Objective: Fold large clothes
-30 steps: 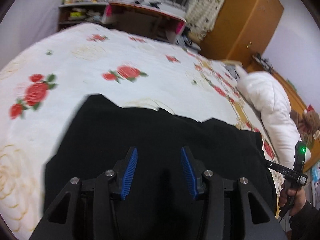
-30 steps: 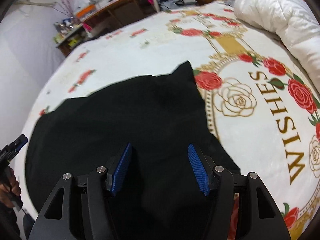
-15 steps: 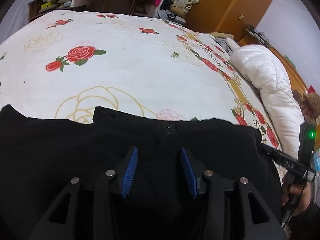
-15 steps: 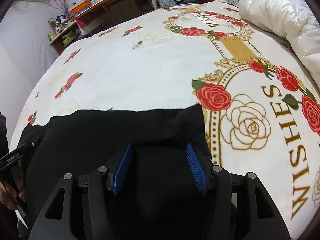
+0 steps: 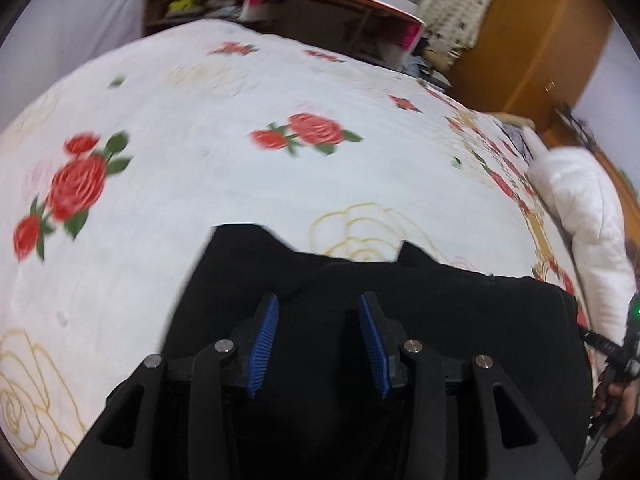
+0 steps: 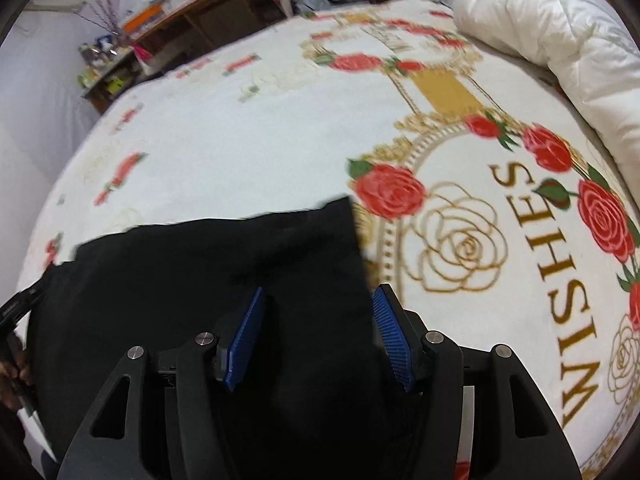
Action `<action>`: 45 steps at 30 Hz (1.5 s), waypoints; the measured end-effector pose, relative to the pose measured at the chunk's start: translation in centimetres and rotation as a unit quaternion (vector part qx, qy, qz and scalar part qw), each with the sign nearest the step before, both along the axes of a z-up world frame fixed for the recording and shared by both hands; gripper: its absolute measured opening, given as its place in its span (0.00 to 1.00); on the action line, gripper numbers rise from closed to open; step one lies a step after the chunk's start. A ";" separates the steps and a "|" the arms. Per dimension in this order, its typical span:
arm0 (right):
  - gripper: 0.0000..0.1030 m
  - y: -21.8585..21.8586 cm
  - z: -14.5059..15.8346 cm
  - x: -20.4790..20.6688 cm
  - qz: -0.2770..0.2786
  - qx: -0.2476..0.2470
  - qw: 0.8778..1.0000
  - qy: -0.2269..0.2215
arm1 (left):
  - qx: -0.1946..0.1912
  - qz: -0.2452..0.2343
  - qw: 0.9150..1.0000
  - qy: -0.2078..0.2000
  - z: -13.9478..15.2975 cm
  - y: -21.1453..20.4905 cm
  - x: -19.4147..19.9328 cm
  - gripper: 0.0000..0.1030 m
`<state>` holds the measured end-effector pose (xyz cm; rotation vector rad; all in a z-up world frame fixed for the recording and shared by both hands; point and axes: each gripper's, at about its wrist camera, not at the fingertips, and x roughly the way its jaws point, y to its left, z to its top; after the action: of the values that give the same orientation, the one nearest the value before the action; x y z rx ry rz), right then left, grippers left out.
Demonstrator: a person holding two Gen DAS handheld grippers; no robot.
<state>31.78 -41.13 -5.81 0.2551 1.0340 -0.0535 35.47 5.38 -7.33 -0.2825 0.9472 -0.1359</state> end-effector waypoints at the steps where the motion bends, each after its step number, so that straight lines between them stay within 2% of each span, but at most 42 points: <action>1: 0.55 -0.4 0.0 -0.1 -0.008 0.007 1.000 0.003 | 0.000 0.004 1.000 -0.002 0.2 0.3 -0.4 0.42; 5: 0.55 0.2 2.8 -2.6 -0.008 0.014 0.999 -0.028 | 0.009 0.003 1.000 -0.023 2.0 0.2 -2.8 0.42; 9: 0.55 2.5 6.3 -8.0 0.021 0.000 0.997 -0.072 | 0.025 -0.012 0.998 -0.057 4.3 0.0 -6.9 0.42; 13: 0.55 5.0 7.5 -13.1 0.037 -0.016 0.995 -0.087 | 0.039 -0.025 0.996 -0.072 5.6 -0.3 -12.0 0.42; 18: 0.55 8.3 8.4 -18.5 0.049 -0.044 0.993 -0.100 | 0.064 -0.037 0.994 -0.078 6.5 -1.8 -18.3 0.47; 26: 0.55 12.9 8.2 -23.7 0.074 -0.073 0.989 -0.102 | 0.075 -0.043 0.993 -0.077 7.4 -4.4 -24.7 0.48; 28: 0.55 13.7 8.4 -24.8 0.074 -0.073 0.989 -0.104 | 0.075 -0.043 0.993 -0.077 7.8 -4.9 -25.8 0.48; 31: 0.55 14.8 9.3 -26.6 0.077 -0.070 0.987 -0.119 | 0.075 -0.041 0.993 -0.083 8.4 -5.4 -27.6 0.54; 38: 0.55 17.9 10.2 -30.0 0.110 -0.082 0.982 -0.131 | 0.084 -0.035 0.992 -0.087 9.3 -6.1 -30.3 0.55; 41: 0.55 18.7 10.0 -31.4 0.119 -0.080 0.981 -0.131 | 0.090 -0.036 0.991 -0.092 9.7 -6.4 -31.5 0.65; 45: 0.55 19.1 9.7 -32.7 0.124 -0.079 0.981 -0.128 | 0.097 -0.041 0.990 -0.095 10.0 -6.8 -32.5 0.66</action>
<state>-0.92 -22.06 3.84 -0.0137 0.7935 0.1204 2.96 -1.38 2.65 -0.0489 0.7762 -0.1418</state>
